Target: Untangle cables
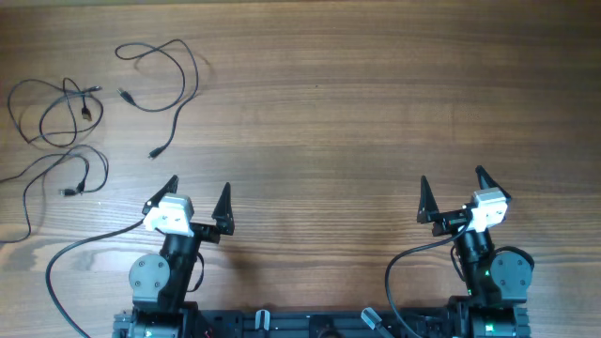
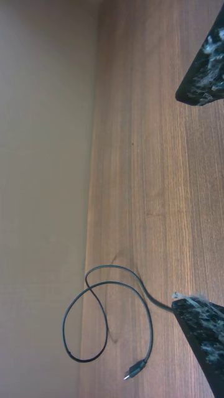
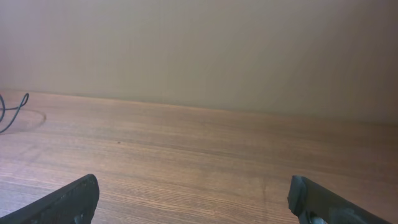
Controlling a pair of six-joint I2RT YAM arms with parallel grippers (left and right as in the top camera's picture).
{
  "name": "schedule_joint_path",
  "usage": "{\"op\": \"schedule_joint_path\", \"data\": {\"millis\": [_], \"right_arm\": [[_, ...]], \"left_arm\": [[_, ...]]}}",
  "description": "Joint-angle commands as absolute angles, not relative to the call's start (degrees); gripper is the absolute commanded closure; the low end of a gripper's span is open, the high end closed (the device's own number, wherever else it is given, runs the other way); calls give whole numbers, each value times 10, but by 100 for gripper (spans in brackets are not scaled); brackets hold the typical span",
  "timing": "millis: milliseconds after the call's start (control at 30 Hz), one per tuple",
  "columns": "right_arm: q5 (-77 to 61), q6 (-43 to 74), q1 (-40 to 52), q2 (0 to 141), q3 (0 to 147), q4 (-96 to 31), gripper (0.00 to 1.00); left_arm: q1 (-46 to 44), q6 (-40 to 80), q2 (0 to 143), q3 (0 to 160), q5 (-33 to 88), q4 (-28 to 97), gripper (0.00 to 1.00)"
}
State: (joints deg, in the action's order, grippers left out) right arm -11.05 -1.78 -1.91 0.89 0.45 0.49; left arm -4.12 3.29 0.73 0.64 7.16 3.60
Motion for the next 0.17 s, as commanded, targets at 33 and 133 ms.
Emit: {"op": "schedule_joint_path", "data": {"millis": [33, 133], "right_arm": [[-103, -14, -17, 3, 3, 8, 0], [-103, -14, -17, 3, 3, 8, 0]], "left_arm": [[-43, 32, 3, 3, 74, 38, 0], [-43, 32, 3, 3, 74, 38, 0]]}}
